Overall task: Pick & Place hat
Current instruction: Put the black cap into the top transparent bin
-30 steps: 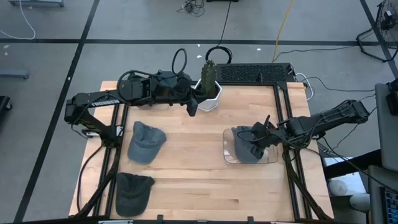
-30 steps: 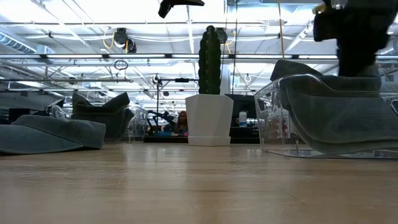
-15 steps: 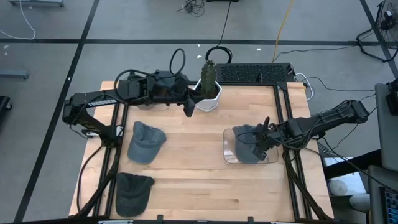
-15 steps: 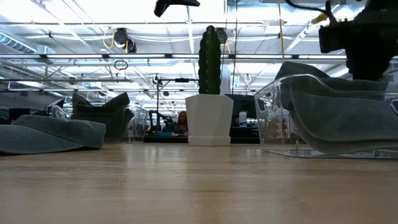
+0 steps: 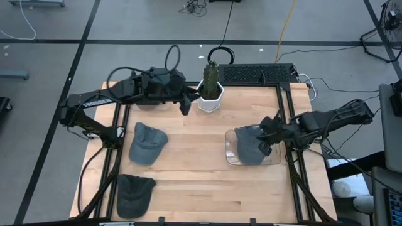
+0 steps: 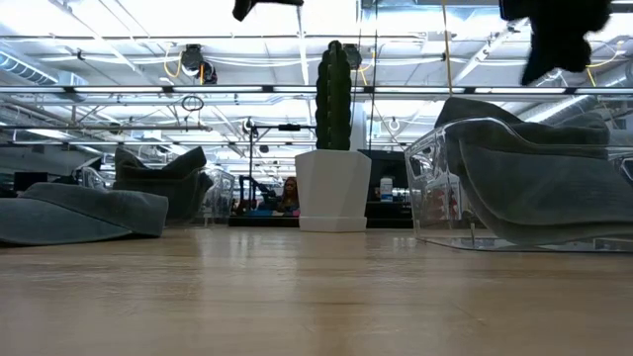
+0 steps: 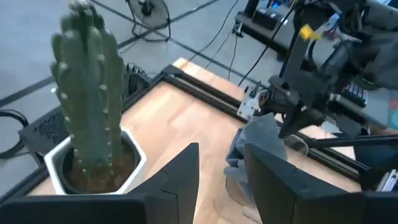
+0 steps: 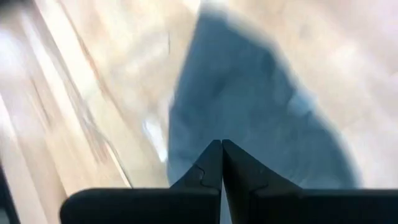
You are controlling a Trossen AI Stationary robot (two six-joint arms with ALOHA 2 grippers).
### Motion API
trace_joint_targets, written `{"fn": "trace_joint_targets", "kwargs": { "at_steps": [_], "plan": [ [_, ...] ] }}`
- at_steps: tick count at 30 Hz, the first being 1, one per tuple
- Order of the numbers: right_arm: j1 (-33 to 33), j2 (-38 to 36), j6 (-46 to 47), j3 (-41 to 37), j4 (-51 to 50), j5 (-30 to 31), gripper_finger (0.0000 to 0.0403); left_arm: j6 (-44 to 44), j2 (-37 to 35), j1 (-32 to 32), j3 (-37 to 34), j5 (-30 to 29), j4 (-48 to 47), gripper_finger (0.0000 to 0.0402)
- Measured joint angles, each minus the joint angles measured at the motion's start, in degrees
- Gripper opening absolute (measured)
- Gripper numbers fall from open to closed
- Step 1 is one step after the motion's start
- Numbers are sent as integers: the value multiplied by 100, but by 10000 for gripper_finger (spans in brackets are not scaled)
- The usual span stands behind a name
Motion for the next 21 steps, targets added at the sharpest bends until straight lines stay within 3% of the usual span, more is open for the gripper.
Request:
{"fn": "trace_joint_targets", "kwargs": {
  "at_steps": [8, 10, 12, 15, 21],
  "plan": [
    [-91, -311, -402, 187, 890, 2030, 0, -52, -195, 202, 5, 37, 329, 136],
    [-260, -336, -665, 187, 1204, 1716, 0, -97, -262, 244, -1, 296, 215, 136],
    [-421, -338, -757, 187, 1260, 1008, 0, 27, -339, 255, 9, 491, 60, 136],
    [-566, -253, -786, 184, 1304, 269, 0, 227, -472, 257, 7, 421, -886, 136],
    [-586, -181, -1567, 182, 2149, 105, 0, 269, -576, 116, 5, 525, -2380, 136]
  ]
}}
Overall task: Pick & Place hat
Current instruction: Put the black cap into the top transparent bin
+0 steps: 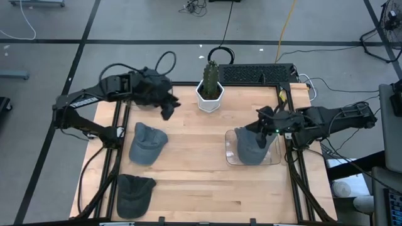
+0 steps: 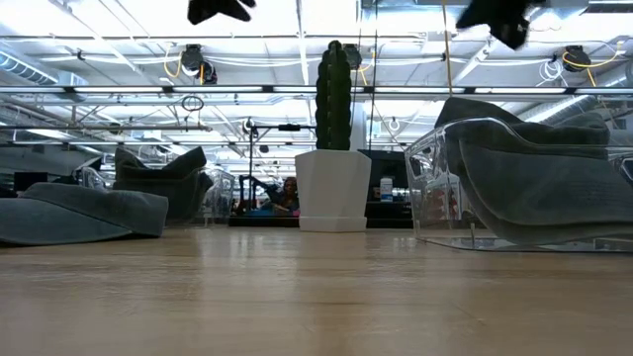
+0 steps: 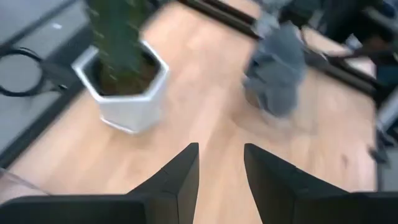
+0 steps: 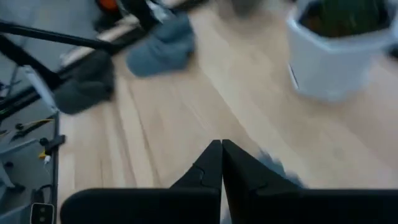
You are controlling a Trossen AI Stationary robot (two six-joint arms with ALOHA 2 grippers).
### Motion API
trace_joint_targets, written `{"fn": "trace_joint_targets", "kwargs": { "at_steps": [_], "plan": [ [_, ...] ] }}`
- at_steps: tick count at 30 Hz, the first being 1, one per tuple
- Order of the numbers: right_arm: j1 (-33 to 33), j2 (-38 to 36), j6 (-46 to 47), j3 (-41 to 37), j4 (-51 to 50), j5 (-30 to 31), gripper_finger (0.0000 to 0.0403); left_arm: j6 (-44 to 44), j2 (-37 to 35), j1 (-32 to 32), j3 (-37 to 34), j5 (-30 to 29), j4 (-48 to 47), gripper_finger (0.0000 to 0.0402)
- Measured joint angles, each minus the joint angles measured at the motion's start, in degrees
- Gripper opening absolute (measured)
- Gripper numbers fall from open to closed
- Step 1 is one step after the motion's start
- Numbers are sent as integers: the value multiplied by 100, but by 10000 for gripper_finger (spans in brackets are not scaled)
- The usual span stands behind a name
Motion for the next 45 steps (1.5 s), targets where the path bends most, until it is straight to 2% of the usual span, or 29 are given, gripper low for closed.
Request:
{"fn": "trace_joint_targets", "kwargs": {
  "at_steps": [3, 5, 10, 14, 17, 20, 27, 34, 37, 39, 42, 45],
  "plan": [
    [0, 2, -967, 0, 785, 37, 0, 75, -114, -196, -11, 197, -481, 136],
    [-4, 59, -1235, 0, 1119, 202, 0, 11, -129, -365, -2, 198, -510, 136],
    [-20, 295, -620, 0, 1063, 292, 0, -603, -167, -619, -5, 174, -504, 136],
    [-14, 478, -4, 0, 587, -126, 0, -1270, -167, -822, -5, 168, -399, 136],
    [-13, 549, -133, 0, 545, -419, 0, -1902, -167, -1086, -5, 162, -405, 136],
    [-11, 568, -470, 0, 681, -442, 0, -2488, -167, -1468, -5, 160, -406, 136],
    [1, 547, -861, 0, 1165, -435, 0, -2874, -80, -2228, -5, -382, -407, 136],
    [136, 566, -530, 0, 1205, -284, 0, -3783, -89, -2213, -5, -775, -344, 136],
    [149, 566, -460, -2, 1218, -282, 0, -3823, -89, -2197, -5, -1241, 199, 136],
    [149, 556, -386, -2, 1222, -289, 0, -3717, -89, -2175, -5, -1670, 700, 136],
    [151, 550, -301, -2, 1216, -265, 0, -3055, -12, -2040, 2, -2035, 1422, 136],
    [151, 597, -104, -2, 1281, -52, 0, -2928, 41, -1672, -8, -1682, 1688, 136]
  ]
}}
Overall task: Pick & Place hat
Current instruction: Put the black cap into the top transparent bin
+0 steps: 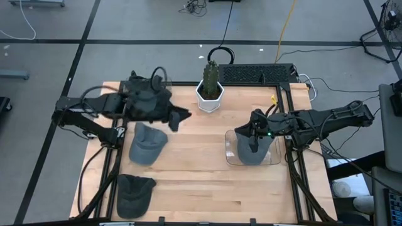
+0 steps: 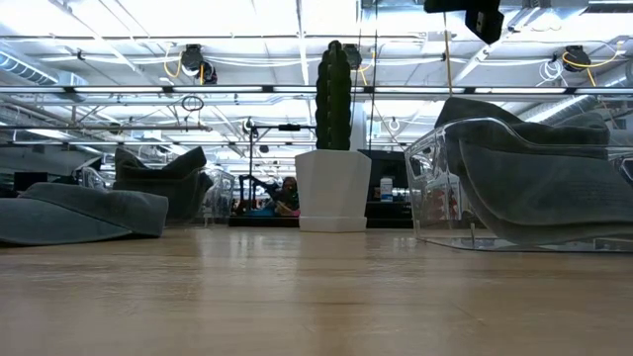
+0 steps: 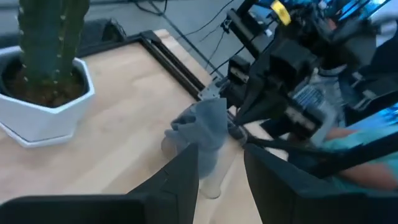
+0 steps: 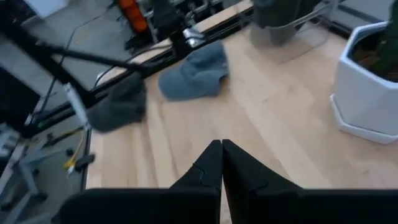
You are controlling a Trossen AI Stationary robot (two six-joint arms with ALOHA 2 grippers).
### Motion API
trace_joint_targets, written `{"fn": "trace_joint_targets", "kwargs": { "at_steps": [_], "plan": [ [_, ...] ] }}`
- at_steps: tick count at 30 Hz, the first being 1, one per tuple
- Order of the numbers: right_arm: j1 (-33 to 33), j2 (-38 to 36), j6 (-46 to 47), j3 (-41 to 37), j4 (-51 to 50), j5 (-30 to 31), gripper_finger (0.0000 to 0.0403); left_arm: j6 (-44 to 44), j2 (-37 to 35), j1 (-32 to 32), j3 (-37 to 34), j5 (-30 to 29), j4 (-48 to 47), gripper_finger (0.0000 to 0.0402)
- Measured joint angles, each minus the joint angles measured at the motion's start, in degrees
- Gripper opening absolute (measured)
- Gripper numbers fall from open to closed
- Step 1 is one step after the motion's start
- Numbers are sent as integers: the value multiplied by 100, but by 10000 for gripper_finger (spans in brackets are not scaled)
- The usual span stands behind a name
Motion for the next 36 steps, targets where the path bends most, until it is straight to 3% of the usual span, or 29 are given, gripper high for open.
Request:
{"fn": "trace_joint_targets", "kwargs": {
  "at_steps": [5, 13, 16, 24, 32, 36],
  "plan": [
    [-58, 78, -24, 0, 201, 53, 0, -14, 93, 526, 2, 1241, 75, 136],
    [-82, 76, 162, 0, 320, -92, 0, 669, 38, 566, 2, 1972, -617, 136],
    [-132, 77, 59, 0, 335, -97, 0, 701, -25, 452, 6, 1928, -974, 136],
    [-232, 78, -42, -2, 479, -100, 0, 283, 123, 201, 9, 708, -785, 136],
    [-236, 78, -92, -2, 538, -319, 0, 273, 207, 21, 4, 1094, -898, 136],
    [-236, 78, -232, -2, 543, -398, 0, 107, 193, -34, 4, 813, -594, 136]
  ]
}}
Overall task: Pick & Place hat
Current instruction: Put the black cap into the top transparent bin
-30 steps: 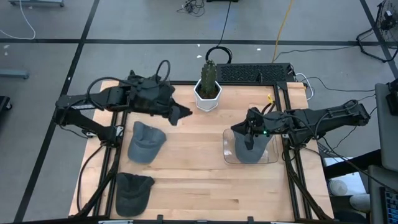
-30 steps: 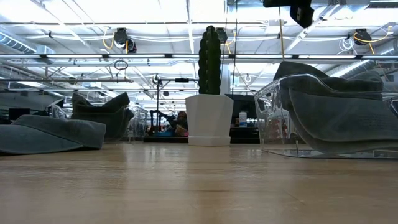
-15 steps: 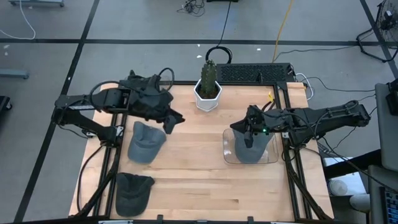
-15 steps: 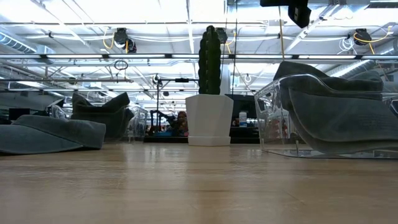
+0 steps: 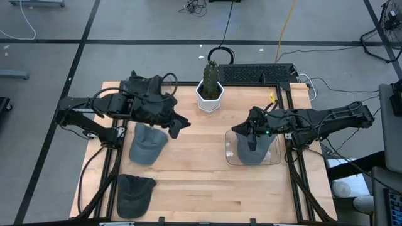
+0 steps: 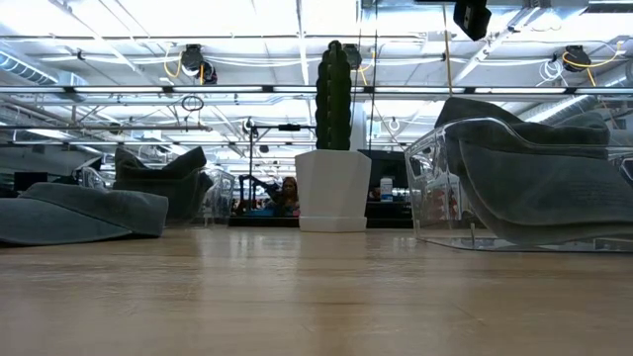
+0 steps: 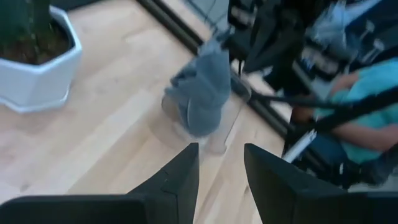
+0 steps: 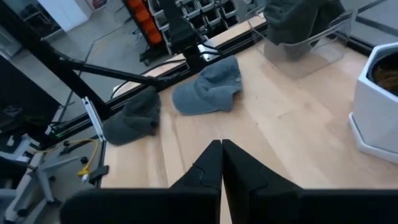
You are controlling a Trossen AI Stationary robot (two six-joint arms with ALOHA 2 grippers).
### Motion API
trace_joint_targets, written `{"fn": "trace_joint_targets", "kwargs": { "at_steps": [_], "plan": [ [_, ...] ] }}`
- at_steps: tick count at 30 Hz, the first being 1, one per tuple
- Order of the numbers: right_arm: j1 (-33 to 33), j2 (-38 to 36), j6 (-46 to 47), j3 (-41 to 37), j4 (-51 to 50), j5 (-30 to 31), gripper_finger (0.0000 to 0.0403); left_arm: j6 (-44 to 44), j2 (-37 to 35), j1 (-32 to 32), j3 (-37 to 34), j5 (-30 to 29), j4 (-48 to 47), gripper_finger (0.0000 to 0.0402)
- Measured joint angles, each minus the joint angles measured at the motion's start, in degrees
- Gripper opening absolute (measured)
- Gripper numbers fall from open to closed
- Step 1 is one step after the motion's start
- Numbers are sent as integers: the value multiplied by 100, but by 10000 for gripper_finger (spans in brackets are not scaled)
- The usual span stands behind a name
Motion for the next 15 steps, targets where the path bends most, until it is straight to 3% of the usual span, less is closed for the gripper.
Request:
{"fn": "trace_joint_targets", "kwargs": {
  "at_steps": [5, 15],
  "plan": [
    [-28, 0, -162, 0, 121, 2, 0, 116, 64, -1, 2, -157, 499, 136],
    [-74, 0, -186, 0, 140, -7, 0, 286, 72, -2, 0, -111, 397, 136]
  ]
}}
